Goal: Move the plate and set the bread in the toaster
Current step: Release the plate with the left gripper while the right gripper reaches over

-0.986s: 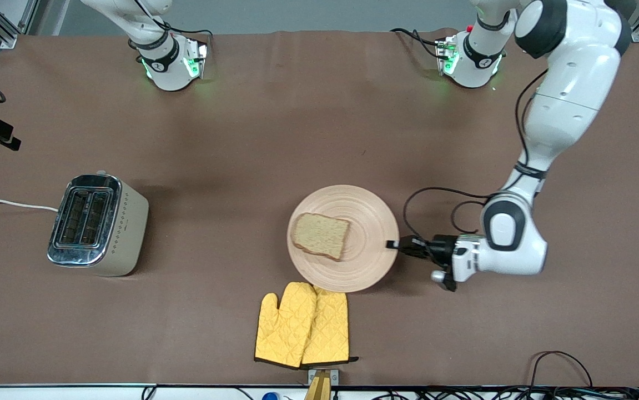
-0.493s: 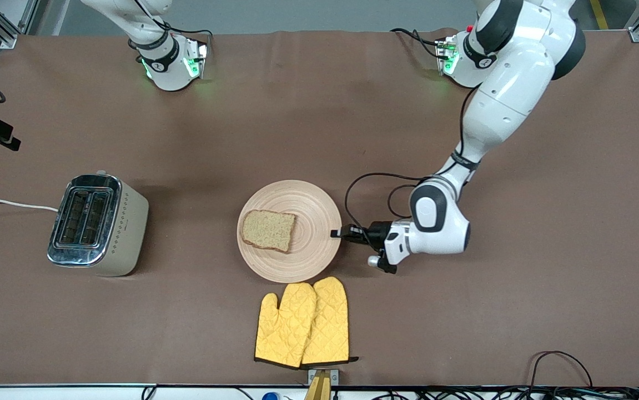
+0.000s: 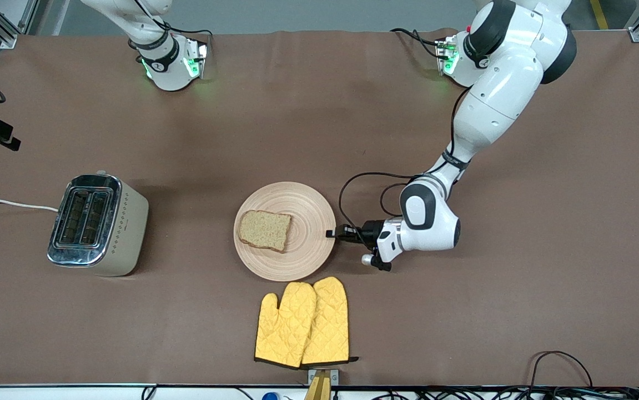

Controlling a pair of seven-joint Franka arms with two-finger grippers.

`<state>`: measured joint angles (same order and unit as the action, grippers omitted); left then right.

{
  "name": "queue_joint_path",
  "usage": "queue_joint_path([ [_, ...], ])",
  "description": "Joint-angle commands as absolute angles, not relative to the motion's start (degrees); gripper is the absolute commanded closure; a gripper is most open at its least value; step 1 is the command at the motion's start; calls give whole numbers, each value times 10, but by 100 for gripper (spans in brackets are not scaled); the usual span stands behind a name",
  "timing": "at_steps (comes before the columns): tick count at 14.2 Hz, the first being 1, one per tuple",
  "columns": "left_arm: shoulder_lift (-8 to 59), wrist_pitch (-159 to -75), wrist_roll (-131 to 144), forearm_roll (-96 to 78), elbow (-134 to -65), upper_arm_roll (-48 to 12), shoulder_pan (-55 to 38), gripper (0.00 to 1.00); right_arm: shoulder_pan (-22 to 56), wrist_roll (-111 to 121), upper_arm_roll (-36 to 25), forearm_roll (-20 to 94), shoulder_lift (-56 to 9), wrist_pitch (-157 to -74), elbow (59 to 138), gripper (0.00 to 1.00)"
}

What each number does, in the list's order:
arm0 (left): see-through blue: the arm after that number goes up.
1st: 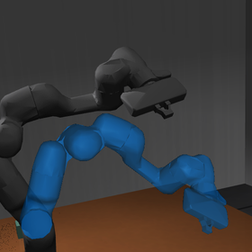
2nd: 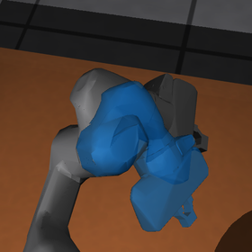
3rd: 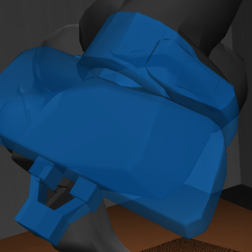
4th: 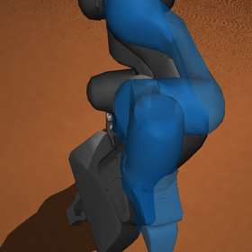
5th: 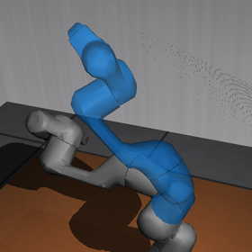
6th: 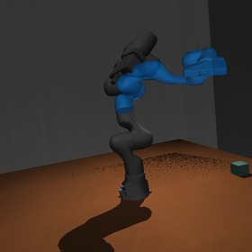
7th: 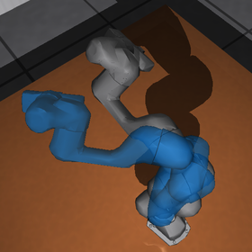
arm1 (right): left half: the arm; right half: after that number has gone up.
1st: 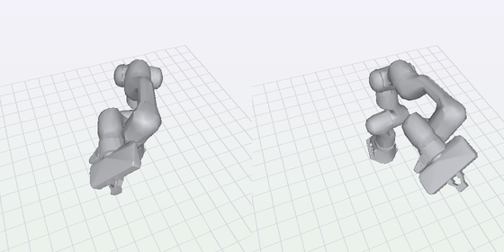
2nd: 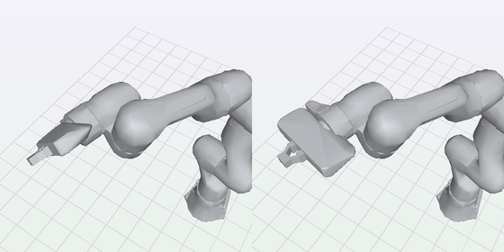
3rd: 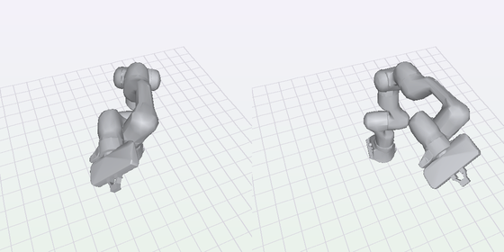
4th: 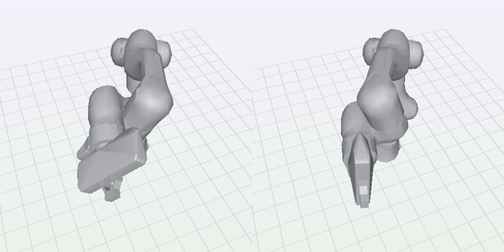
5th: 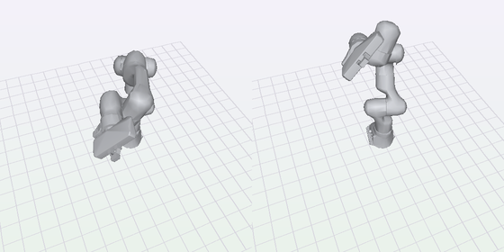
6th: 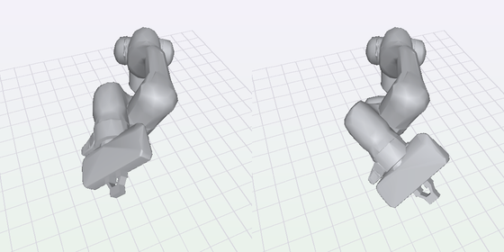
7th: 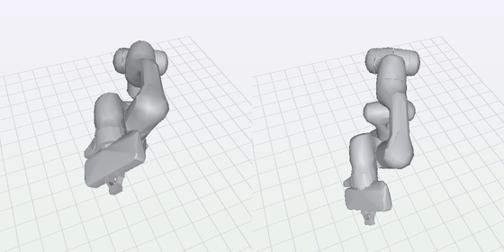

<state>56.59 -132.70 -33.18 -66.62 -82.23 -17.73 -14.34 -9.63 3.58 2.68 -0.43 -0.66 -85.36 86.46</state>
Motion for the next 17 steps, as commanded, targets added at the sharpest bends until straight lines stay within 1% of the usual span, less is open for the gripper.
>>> queue_joint_path([
  [1,559,-1330,-323,-671,-821,-179,-136,0,-107,27,35,-9,2,-850,869,0],
  [4,540,-1319,-287,-664,-831,-176,-122,0,-105,27,35,-9,2,-849,869,0],
  [6,519,-1283,-280,-635,-846,-172,-89,0,-98,28,40,-8,1,-849,868,0],
  [9,471,-1214,-161,-430,-839,-178,-20,0,-45,23,40,-1,-5,-853,870,0],
  [11,430,-1173,-119,-326,-836,-178,10,0,-19,-35,40,31,-22,-859,874,0],
  [13,392,-1140,-109,-236,-837,-174,32,0,19,-89,39,47,-52,-887,879,0],
  [17,330,-1100,-102,-70,-837,-174,75,0,78,-184,39,47,-115,-989,923,0],
])
